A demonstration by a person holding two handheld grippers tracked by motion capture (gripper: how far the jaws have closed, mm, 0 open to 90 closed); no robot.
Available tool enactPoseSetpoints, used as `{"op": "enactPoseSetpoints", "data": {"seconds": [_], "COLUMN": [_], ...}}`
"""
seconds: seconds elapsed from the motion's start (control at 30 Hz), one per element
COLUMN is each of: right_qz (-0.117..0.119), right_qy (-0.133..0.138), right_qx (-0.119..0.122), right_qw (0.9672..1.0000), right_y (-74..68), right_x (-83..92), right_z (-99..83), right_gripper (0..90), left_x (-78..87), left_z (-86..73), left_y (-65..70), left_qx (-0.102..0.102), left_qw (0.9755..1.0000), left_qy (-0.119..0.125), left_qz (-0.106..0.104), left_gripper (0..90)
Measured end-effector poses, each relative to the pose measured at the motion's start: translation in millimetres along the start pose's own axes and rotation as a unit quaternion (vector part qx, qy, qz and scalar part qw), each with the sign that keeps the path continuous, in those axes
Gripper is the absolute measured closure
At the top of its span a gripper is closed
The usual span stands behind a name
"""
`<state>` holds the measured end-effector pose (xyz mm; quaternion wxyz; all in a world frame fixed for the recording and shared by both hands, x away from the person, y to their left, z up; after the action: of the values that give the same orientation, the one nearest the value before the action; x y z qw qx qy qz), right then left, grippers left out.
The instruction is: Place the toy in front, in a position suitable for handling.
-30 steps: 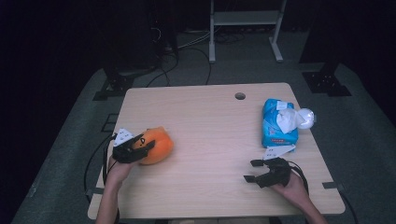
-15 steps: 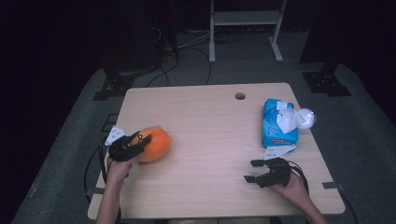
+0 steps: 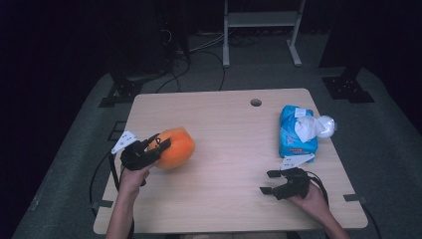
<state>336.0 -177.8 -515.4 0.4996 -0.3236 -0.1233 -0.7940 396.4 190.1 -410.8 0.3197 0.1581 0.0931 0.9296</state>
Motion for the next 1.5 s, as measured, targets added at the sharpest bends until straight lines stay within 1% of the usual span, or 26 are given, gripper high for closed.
{"op": "enactPoseSetpoints", "data": {"seconds": [0.07,0.13,0.23,0.27,0.3,0.33,0.37,0.4,0.43,0.47,0.5,0.53,0.57,0.63,0.73,0.87,0.9,1.07,1.2,1.27,1.33,1.37,1.4,1.43,1.47,1.5], "right_qz": [-0.001,0.000,0.000,0.000,0.000,0.000,-0.001,-0.001,0.000,0.000,0.001,0.001,0.000,-0.001,-0.005,-0.012,-0.017,-0.029,-0.047,-0.065,-0.083,-0.099,-0.099,-0.107,-0.123,-0.131], "right_qy": [0.000,0.003,0.000,-0.002,-0.002,-0.003,-0.001,-0.001,-0.001,-0.001,-0.001,-0.002,-0.002,-0.002,0.000,0.003,0.007,0.022,0.029,0.036,0.046,0.060,0.060,0.065,0.079,0.085], "right_qx": [0.002,0.000,-0.001,0.000,0.000,0.001,0.004,0.004,0.002,0.002,0.000,-0.001,0.000,0.000,-0.005,-0.013,-0.016,-0.028,-0.029,-0.023,-0.016,-0.015,-0.015,-0.013,-0.013,-0.013], "right_qw": [1.0000,1.0000,1.0000,1.0000,1.0000,1.0000,1.0000,1.0000,1.0000,1.0000,1.0000,1.0000,1.0000,1.0000,1.0000,0.9998,0.9997,0.9990,0.9980,0.9969,0.9953,0.9932,0.9932,0.9920,0.9891,0.9877], "right_y": [-0.7,-1.1,-0.7,-0.7,-0.7,-1.0,-1.6,-1.6,-1.4,-1.4,-1.3,-0.9,-0.7,-0.7,0.0,6.9,10.4,16.8,25.4,29.0,32.9,38.1,38.1,41.6,48.8,52.8], "right_x": [0.8,1.1,0.3,-0.7,-0.7,-0.6,-0.4,-0.4,-0.3,-0.3,-0.6,-0.9,-0.6,-0.1,1.3,5.3,9.4,18.6,28.4,35.1,43.2,52.2,52.2,56.5,65.5,69.3], "right_z": [0.3,0.6,0.0,-0.2,-0.2,-0.2,0.4,0.4,0.3,0.3,0.2,-0.1,-0.2,-0.3,-0.3,-2.3,-3.0,-2.9,-2.6,-0.4,2.9,7.5,7.5,9.6,14.2,16.2], "right_gripper": [26.1,26.1,26.1,26.1,26.1,26.1,26.1,26.1,26.1,26.1,26.1,26.1,26.1,26.1,26.1,26.1,26.1,26.4,26.4,26.4,26.4,26.4,26.4,26.4,26.4,26.4], "left_x": [-2.6,-7.0,-16.5,-23.3,-23.3,-26.6,-33.7,-33.7,-40.6,-40.6,-43.9,-50.2,-53.1,-55.4,-66.2,-79.8,-86.0,-92.2,-96.8,-96.0,-94.4,-93.8,-93.0,-92.1,-91.4,-91.1], "left_z": [2.1,2.1,-2.7,-6.8,-6.8,-8.9,-13.2,-13.2,-17.7,-17.7,-19.7,-23.5,-25.3,-26.5,-33.3,-40.2,-43.9,-54.9,-74.4,-75.7,-77.1,-79.2,-81.7,-83.4,-84.3,-86.1], "left_y": [10.7,21.3,37.5,49.0,49.0,54.7,66.5,66.5,76.4,76.4,81.3,90.4,94.9,98.1,109.8,119.6,124.7,131.4,136.0,137.8,138.4,138.5,138.6,138.9,139.3,140.7], "left_qx": [-0.008,-0.008,-0.013,-0.022,-0.022,-0.026,-0.026,-0.026,-0.028,-0.028,-0.028,-0.033,-0.034,-0.036,-0.046,-0.049,-0.049,-0.051,-0.057,-0.057,-0.063,-0.065,-0.070,-0.075,-0.079,-0.080], "left_qw": [0.9999,0.9996,0.9987,0.9976,0.9976,0.9969,0.9955,0.9955,0.9941,0.9941,0.9934,0.9919,0.9911,0.9906,0.9881,0.9857,0.9844,0.9827,0.9784,0.9787,0.9783,0.9780,0.9772,0.9764,0.9759,0.9754], "left_qy": [-0.001,-0.001,-0.010,-0.021,-0.021,-0.025,-0.031,-0.031,-0.037,-0.037,-0.040,-0.048,-0.051,-0.053,-0.068,-0.079,-0.085,-0.092,-0.115,-0.112,-0.113,-0.114,-0.117,-0.118,-0.119,-0.120], "left_qz": [-0.013,-0.027,-0.049,-0.063,-0.063,-0.070,-0.086,-0.086,-0.098,-0.098,-0.103,-0.113,-0.118,-0.121,-0.131,-0.141,-0.146,-0.152,-0.162,-0.162,-0.162,-0.162,-0.163,-0.164,-0.165,-0.167], "left_gripper": [49.9,50.1,50.5,50.9,51.0,51.0,51.4,51.4,51.3,51.4,51.4,51.3,51.4,51.3,51.3,51.3,51.2,50.8,50.0,49.4,48.6,46.9,46.9,46.1,45.0,44.4]}}
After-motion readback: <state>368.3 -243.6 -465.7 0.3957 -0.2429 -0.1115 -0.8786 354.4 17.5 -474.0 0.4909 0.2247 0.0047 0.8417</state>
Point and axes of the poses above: each handheld gripper's, and its own axes: x roughly backward along the jaws, z roughly out of its top, y roughly to its right, the point moved 8 cm from there along -x, roughly forward along the jaws, and after that the axes turned 5 degrees about x, right-handed, at the moved point
